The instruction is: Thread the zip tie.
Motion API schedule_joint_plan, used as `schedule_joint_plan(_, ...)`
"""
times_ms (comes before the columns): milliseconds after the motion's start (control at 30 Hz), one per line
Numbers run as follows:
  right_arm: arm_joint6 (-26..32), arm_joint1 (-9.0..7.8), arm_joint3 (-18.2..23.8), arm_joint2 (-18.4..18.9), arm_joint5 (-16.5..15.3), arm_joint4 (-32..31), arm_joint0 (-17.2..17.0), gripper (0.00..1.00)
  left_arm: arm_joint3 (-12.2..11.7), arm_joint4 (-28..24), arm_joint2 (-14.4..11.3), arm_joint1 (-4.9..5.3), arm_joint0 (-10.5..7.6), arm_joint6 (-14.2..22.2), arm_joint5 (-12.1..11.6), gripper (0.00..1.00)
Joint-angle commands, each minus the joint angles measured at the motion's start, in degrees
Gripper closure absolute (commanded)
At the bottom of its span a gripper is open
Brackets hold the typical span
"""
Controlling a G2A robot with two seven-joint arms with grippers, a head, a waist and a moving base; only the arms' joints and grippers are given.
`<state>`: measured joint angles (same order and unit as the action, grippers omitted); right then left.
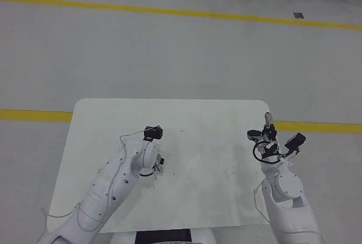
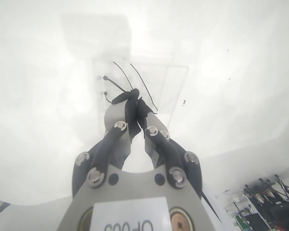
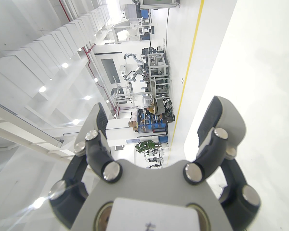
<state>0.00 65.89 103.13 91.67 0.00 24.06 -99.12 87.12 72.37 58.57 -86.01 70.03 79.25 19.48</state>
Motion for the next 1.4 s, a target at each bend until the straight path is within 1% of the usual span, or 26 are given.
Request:
schedule_joint_plan(0,0.0,0.00,0.0,0.0,0.0,0.0,0.0,0.00,-0.2,0.2,0.1,-0.15,0.10,-0.6,0.0,0.89)
schedule_joint_plan(67,0.0,0.00,0.0,0.0,0.0,0.0,0.0,0.00,-0.6,0.4,0.1,-0.29,0.14,-1.1,0.0,0.82)
schedule_joint_plan(133,0.0,0.00,0.0,0.0,0.0,0.0,0.0,0.00,-1.1,0.4,0.2,-0.45,0.13,-1.7,0.0,0.79)
schedule_joint_plan(267,0.0,0.00,0.0,0.0,0.0,0.0,0.0,0.00,-2.3,0.4,0.0,-0.73,-0.21,-2.6,0.0,0.82)
schedule_joint_plan(567,0.0,0.00,0.0,0.0,0.0,0.0,0.0,0.00,-5.9,-0.2,-0.6,-1.33,-1.59,-4.3,0.0,0.84)
schedule_joint_plan(800,0.0,0.00,0.0,0.0,0.0,0.0,0.0,0.00,-7.9,-0.8,-0.7,-1.72,-2.49,-5.2,0.0,0.89)
schedule_joint_plan(967,0.0,0.00,0.0,0.0,0.0,0.0,0.0,0.00,-8.9,-1.1,-0.9,-1.90,-2.90,-5.6,0.0,0.91)
schedule_joint_plan(1167,0.0,0.00,0.0,0.0,0.0,0.0,0.0,0.00,-9.7,-1.3,-1.2,-2.07,-3.31,-5.7,0.0,0.90)
schedule_joint_plan(1233,0.0,0.00,0.0,0.0,0.0,0.0,0.0,0.00,-9.9,-1.3,-1.3,-2.11,-3.44,-5.6,0.0,0.93)
schedule_joint_plan(1267,0.0,0.00,0.0,0.0,0.0,0.0,0.0,0.00,-10.0,-1.3,-1.3,-2.12,-3.50,-5.6,0.0,0.93)
schedule_joint_plan(1300,0.0,0.00,0.0,0.0,0.0,0.0,0.0,0.00,-10.1,-1.3,-1.3,-2.14,-3.54,-5.6,0.0,0.95)
schedule_joint_plan(1333,0.0,0.00,0.0,0.0,0.0,0.0,0.0,0.00,-10.2,-1.3,-1.3,-2.15,-3.58,-5.6,0.0,1.00)
schedule_joint_plan(1367,0.0,0.00,0.0,0.0,0.0,0.0,0.0,0.00,-10.3,-1.3,-1.3,-2.17,-3.64,-5.6,0.0,1.00)
